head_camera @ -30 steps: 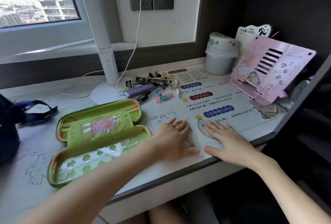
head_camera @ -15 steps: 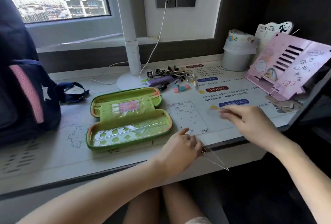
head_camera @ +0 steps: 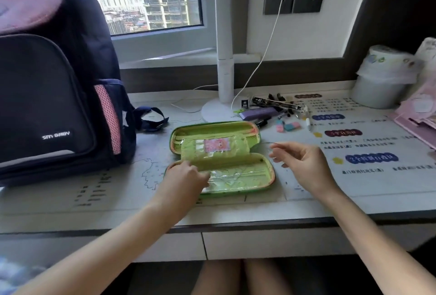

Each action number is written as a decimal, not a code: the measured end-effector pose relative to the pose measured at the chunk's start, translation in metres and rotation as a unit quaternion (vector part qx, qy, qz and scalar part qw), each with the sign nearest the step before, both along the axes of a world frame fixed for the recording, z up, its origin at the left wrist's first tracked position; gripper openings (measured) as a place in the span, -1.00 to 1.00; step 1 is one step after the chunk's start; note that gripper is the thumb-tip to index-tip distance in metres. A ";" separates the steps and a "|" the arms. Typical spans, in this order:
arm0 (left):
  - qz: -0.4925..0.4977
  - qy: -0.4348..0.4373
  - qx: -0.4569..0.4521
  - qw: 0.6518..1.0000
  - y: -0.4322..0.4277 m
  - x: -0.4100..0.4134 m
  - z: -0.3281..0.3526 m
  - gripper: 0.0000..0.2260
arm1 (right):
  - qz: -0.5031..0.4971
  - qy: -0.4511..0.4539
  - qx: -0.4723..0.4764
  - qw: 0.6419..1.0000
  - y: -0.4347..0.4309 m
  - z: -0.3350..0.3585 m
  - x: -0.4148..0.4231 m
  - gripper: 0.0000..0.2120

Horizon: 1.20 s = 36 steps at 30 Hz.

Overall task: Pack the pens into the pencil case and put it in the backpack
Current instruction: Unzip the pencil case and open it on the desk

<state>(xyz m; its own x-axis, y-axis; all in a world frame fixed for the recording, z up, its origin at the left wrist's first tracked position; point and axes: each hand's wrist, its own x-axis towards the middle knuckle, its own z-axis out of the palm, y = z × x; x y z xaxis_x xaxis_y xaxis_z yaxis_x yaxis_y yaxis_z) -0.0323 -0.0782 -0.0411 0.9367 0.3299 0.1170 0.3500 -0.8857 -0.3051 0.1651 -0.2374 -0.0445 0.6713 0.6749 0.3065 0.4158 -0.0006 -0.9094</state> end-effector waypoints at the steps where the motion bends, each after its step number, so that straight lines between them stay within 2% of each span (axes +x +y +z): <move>1: -0.021 -0.010 -0.015 1.000 0.003 0.001 -0.004 -0.83 | 0.015 -0.009 -0.011 1.000 0.005 -0.003 -0.001 -0.86; 5: -0.036 -0.059 -0.082 0.994 0.017 0.004 -0.010 -0.61 | 0.080 -0.109 -0.079 0.988 0.020 -0.009 -0.010 -0.79; 8: -0.076 -0.090 -0.059 0.991 0.022 -0.003 -0.009 -0.67 | 0.123 -0.185 -0.087 0.971 0.028 -0.009 -0.016 -0.77; 12: -0.063 -0.079 -0.047 0.994 0.030 -0.017 -0.009 -0.58 | 0.158 -0.287 -0.077 0.942 0.038 -0.013 -0.017 -0.78; 15: -0.056 -0.088 -0.009 0.995 0.025 -0.018 -0.001 -0.57 | 0.196 -0.312 -0.134 0.920 0.040 -0.016 -0.014 -0.75; 17: -0.041 -0.097 -0.055 0.993 0.025 -0.019 -0.002 -0.60 | 0.225 -0.328 -0.198 0.896 0.039 -0.018 -0.009 -0.74; 18: -0.009 -0.074 -0.089 0.993 0.026 -0.019 -0.001 -0.57 | 0.237 -0.319 -0.223 0.890 0.038 -0.017 -0.007 -0.74; 20: 0.022 -0.045 -0.104 0.993 0.031 -0.015 -0.001 -0.52 | 0.248 -0.285 -0.247 0.892 0.036 -0.014 -0.003 -0.74; 23: 0.050 -0.018 -0.133 0.990 0.035 -0.009 0.008 -0.59 | 0.265 -0.277 -0.269 0.883 0.035 -0.010 -0.001 -0.75; 25: 0.066 -0.039 -0.145 0.986 0.039 -0.005 0.016 -0.58 | 0.277 -0.266 -0.267 0.884 0.033 -0.010 0.000 -0.77; 27: 0.087 -0.129 -0.161 0.975 0.050 0.000 0.021 -0.65 | 0.247 -0.220 -0.213 0.919 0.029 -0.008 0.000 -0.79; 29: 0.100 -0.236 -0.178 0.950 0.065 0.008 0.022 -0.75 | 0.139 -0.172 -0.147 0.964 0.030 -0.004 0.003 -0.78; 30: 0.121 -0.247 -0.186 0.943 0.072 0.014 0.020 -0.71 | 0.069 -0.167 -0.134 0.974 0.035 -0.003 0.007 -0.76; 32: 0.167 -0.187 -0.209 0.945 0.085 0.026 0.014 -0.57 | -0.027 -0.175 -0.171 0.969 0.049 -0.003 0.015 -0.63; 34: 0.179 -0.126 -0.224 0.950 0.092 0.035 0.006 -0.49 | -0.053 -0.156 -0.232 0.959 0.065 -0.006 0.021 -0.52; 36: 0.177 -0.120 -0.209 0.954 0.096 0.039 0.002 -0.50 | -0.060 -0.123 -0.248 0.959 0.080 -0.008 0.025 -0.50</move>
<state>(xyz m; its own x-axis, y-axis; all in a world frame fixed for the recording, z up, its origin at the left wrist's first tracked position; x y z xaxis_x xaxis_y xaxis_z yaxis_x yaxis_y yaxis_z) 0.0070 0.0182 -0.0391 0.7205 0.6859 0.1022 0.6656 -0.7254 0.1755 0.1901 -0.1573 -0.0529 0.7027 0.7003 0.1257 0.5866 -0.4702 -0.6594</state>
